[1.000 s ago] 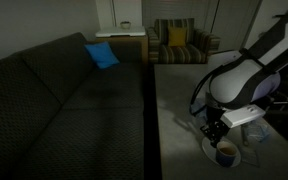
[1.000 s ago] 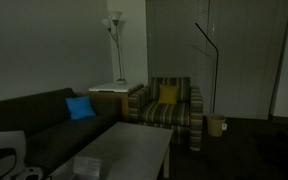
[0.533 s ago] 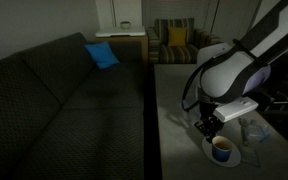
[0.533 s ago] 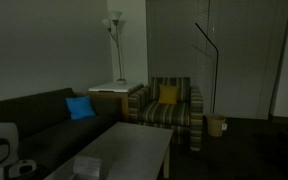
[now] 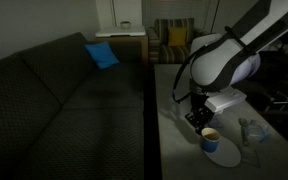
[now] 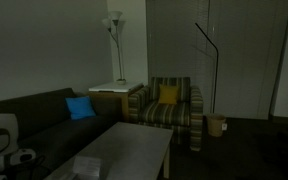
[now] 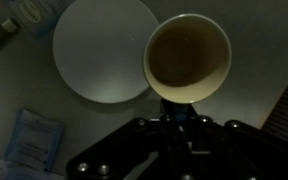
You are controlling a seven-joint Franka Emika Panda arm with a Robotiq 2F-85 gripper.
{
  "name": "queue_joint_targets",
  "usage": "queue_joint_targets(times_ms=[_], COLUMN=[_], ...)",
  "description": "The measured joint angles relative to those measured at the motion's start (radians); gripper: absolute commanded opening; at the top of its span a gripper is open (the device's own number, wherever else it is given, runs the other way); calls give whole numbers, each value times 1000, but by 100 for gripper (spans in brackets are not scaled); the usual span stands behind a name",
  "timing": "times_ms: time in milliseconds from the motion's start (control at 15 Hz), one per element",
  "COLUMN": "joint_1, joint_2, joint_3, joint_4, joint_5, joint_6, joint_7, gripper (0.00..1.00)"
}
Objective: Move mug from the white plate to the table
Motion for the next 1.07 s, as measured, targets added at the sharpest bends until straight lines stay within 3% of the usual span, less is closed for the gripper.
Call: queue_joint_targets(times_ms=[467,1067], joint_1=[-78,-56], joint_2=[94,120], joint_3=[102,117], joint_4=[109,112], joint_5=[80,91], joint_6=[39,35], joint_7=[-112,-132], gripper=[3,3])
